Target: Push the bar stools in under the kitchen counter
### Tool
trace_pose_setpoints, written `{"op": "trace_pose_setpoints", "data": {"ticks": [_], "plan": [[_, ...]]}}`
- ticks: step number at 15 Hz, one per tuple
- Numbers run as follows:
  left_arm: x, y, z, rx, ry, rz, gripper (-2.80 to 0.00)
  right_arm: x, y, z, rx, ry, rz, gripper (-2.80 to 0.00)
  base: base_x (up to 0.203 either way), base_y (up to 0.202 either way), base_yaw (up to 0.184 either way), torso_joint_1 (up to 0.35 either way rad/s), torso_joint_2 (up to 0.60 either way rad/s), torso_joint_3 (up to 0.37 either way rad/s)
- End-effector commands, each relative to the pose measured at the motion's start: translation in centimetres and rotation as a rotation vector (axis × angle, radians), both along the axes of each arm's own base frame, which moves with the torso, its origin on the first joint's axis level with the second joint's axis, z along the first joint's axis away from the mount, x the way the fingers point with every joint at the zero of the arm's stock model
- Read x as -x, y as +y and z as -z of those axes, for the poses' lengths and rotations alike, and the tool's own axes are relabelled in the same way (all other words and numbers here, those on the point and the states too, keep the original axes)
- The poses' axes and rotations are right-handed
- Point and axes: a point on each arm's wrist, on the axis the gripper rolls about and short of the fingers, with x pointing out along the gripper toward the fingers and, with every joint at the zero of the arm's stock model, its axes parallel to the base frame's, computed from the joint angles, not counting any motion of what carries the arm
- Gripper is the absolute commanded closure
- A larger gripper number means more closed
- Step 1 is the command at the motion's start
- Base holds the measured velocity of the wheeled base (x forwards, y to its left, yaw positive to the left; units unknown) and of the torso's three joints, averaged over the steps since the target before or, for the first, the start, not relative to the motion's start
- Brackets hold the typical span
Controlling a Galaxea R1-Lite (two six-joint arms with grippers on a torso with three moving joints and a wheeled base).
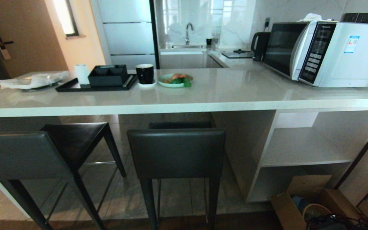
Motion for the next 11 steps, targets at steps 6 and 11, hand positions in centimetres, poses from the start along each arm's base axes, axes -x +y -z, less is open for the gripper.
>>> {"op": "trace_pose_setpoints", "data": {"ticks": [6,11], "plan": [[-0.01,0.00,-0.01,0.001,0.001,-0.002,0.00,-0.01,0.00,0.05,0.001,0.002,-0.002,0.00,0.000,0.000,0.000,0.003,-0.01,-0.004],[-0.01,0.00,-0.01,0.007,0.001,0.000,0.00,-0.01,0.00,0.04,-0.001,0.001,0.000,0.00,0.000,0.000,0.000,0.000,0.00,0.000]]}}
